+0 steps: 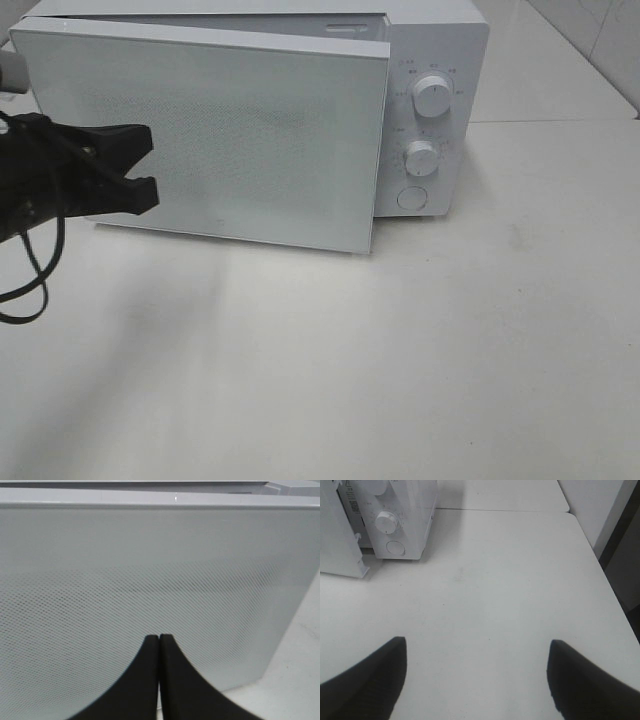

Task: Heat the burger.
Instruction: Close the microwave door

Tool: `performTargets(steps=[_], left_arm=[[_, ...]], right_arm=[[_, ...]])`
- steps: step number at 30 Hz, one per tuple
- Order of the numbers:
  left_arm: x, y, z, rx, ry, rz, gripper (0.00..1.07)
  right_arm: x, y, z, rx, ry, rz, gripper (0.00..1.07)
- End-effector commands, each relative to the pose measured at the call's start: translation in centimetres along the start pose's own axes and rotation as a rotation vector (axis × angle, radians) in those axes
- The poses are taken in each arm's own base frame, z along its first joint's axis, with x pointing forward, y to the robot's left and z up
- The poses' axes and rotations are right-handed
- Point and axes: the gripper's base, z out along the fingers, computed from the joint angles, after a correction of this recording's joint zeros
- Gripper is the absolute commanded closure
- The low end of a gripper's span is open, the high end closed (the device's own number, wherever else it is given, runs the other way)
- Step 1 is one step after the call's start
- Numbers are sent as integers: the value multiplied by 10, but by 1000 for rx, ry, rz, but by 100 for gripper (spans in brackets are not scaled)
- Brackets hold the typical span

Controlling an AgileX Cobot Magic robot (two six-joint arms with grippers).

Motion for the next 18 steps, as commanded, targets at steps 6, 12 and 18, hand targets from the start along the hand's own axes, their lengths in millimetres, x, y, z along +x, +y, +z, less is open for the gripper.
performTargets(steps=[6,12,18], left_arm=[[-1,-21,35,-47,-20,-28,107],[-5,-36,60,-14,-43,-35,107],[-8,-49,88,14,-65,-36,107]], right_arm=[[3,0,-2,7,-21,-7,32],[3,0,-2,7,-21,-7,32],[3,0,-2,7,-21,-7,32]])
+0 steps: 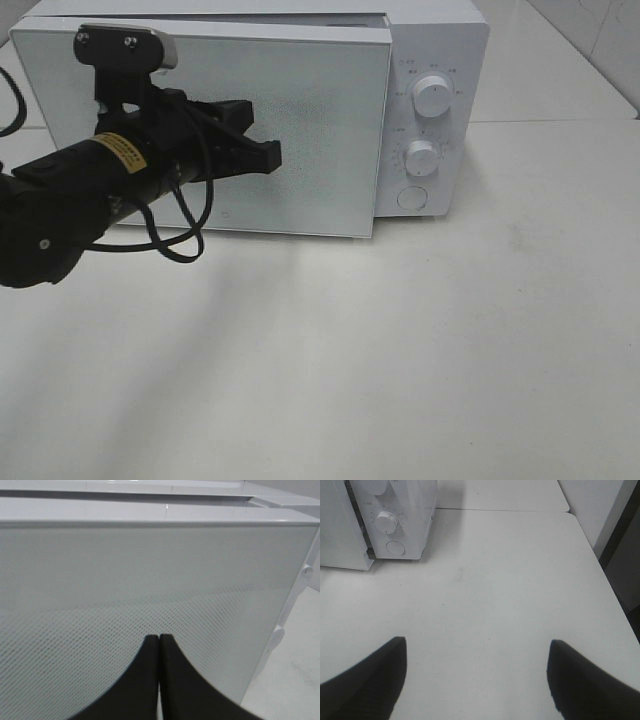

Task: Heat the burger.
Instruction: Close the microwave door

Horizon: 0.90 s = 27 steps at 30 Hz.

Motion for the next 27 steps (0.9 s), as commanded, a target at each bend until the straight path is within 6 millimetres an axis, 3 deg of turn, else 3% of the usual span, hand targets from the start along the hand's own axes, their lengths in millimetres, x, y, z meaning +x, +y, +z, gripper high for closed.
performTargets(steps=[1,11,19,27], left_arm=[[-3,-6,9,7,-20,-4,107],[-14,-5,36,-41,-62,-60,107],[-23,-4,59,-78,-90,-7,107],[-32,16,75,-138,-102,-55,107]], right_arm=[[3,0,-2,7,-21,-7,32],[3,0,-2,7,-21,-7,32],[3,0,-2,5,-21,-6,32],[3,0,-2,5,-21,-6,32]])
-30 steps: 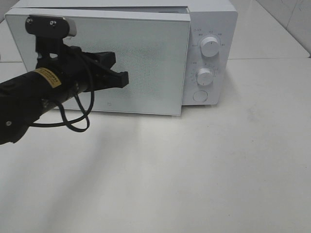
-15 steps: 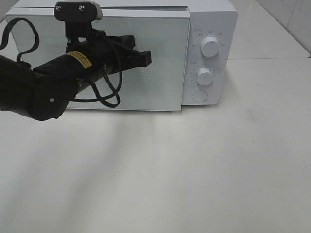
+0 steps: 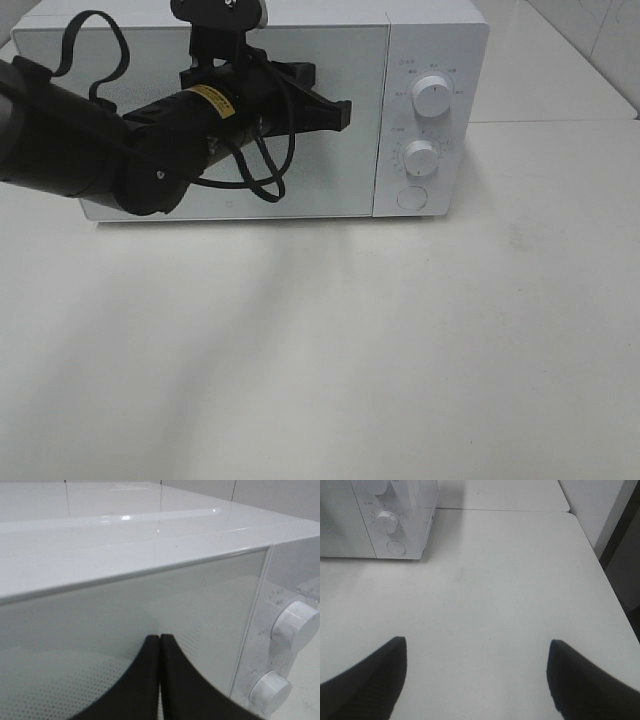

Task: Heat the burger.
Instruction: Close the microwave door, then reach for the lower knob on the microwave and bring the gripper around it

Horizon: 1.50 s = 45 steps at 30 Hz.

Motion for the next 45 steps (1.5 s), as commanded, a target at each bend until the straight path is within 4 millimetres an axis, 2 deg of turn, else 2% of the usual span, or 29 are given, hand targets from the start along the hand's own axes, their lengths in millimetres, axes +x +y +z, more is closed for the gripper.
performTargets(steps=[1,5,7,11,13,14,16,19,21,22,23,24,25,26,27,28,30,36,38,39,41,42,44,45], left_arm=[[-14,31,7,-133,-78,-118,107],[-15,23,3,-102,-35,-103,107],[-17,12,-6,-60,18,-72,107],[-17,2,-17,-31,55,-14,107],[-16,-5,-32,-7,83,32,107],[-16,-5,-32,-7,83,32,107],[-14,-13,-55,26,126,42,107],[-15,-15,-60,33,132,41,107],[-12,-22,-80,72,209,45,104],[-12,-22,-80,72,209,45,104],[-12,-25,-84,87,244,45,99],[-11,-27,-90,110,333,45,78],[-11,-27,-90,110,333,45,78],[-11,-27,-93,118,370,42,66],[-9,-28,-100,131,452,28,31],[-9,-28,-100,131,452,28,31],[-7,-29,-109,157,560,27,6],[-9,-30,-123,197,667,70,7],[-19,-27,-140,228,729,150,7],[-19,-27,-140,228,729,150,7],[-31,-24,-155,242,745,194,7],[-31,-24,-155,242,745,194,7],[-44,-22,-174,253,781,195,7],[-44,-22,-174,253,781,195,7]], right_arm=[[3,0,-2,6,-21,-6,32],[3,0,-2,6,-21,-6,32],[3,0,-2,6,-21,-6,32],[3,0,-2,6,-21,-6,32],[3,0,-2,6,-21,-6,32],[3,0,-2,6,-21,-6,32],[3,0,-2,6,-21,-6,32],[3,0,-2,6,-21,-6,32],[3,0,-2,6,-21,-6,32],[3,0,-2,6,-21,-6,32],[3,0,-2,6,-21,-6,32],[3,0,-2,6,-21,-6,32],[3,0,-2,6,-21,-6,32],[3,0,-2,6,-21,-6,32],[3,0,-2,6,-21,-6,32],[3,0,-2,6,-21,-6,32],[3,0,-2,6,-21,-6,32],[3,0,-2,6,-21,-6,32],[3,0,-2,6,-21,-6,32],[3,0,-2,6,-21,-6,32],[3,0,-2,6,-21,-6,32],[3,0,-2,6,-21,-6,32],[3,0,-2,6,-21,-6,32],[3,0,-2,6,-21,-6,32]])
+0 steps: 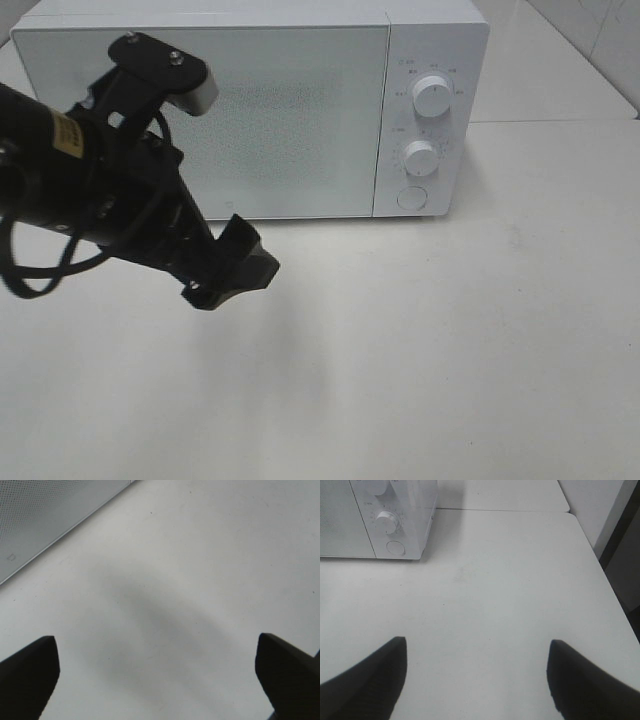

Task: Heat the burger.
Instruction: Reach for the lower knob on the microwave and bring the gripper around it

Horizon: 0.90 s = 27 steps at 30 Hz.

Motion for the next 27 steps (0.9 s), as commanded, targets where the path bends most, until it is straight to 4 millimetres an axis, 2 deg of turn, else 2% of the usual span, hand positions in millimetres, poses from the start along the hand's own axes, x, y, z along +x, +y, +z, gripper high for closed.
performTargets(steps=[1,2,6,7,8,10,11,12,14,16,17,19,21,22,23,24,26,27], left_arm=[[6,-3,-26,14,46,-2,7],[9,0,-39,11,63,-51,7],[17,15,-53,-27,110,-155,7],[25,31,-62,-69,155,-237,7],[25,31,-62,-69,155,-237,7],[38,50,-76,-113,224,-335,7],[38,50,-76,-113,224,-335,7],[50,66,-89,-151,270,-417,7],[54,70,-94,-165,285,-445,7],[69,83,-112,-208,322,-554,7],[69,83,-112,-208,322,-554,7],[79,86,-131,-248,322,-670,7],[82,86,-137,-261,319,-707,7],[89,82,-151,-280,326,-738,7],[89,82,-151,-280,326,-738,7],[93,75,-161,-289,316,-744,7],[94,72,-166,-295,304,-739,7],[98,63,-176,-313,262,-724,7]], right_arm=[[3,0,-2,6,-21,-6,32],[3,0,-2,6,-21,-6,32],[3,0,-2,6,-21,-6,32],[3,0,-2,6,-21,-6,32],[3,0,-2,6,-21,-6,32],[3,0,-2,6,-21,-6,32],[3,0,-2,6,-21,-6,32],[3,0,-2,6,-21,-6,32],[3,0,-2,6,-21,-6,32],[3,0,-2,6,-21,-6,32],[3,0,-2,6,-21,-6,32],[3,0,-2,6,-21,-6,32],[3,0,-2,6,-21,-6,32],[3,0,-2,6,-21,-6,32],[3,0,-2,6,-21,-6,32],[3,0,-2,6,-21,-6,32],[3,0,-2,6,-21,-6,32],[3,0,-2,6,-21,-6,32]])
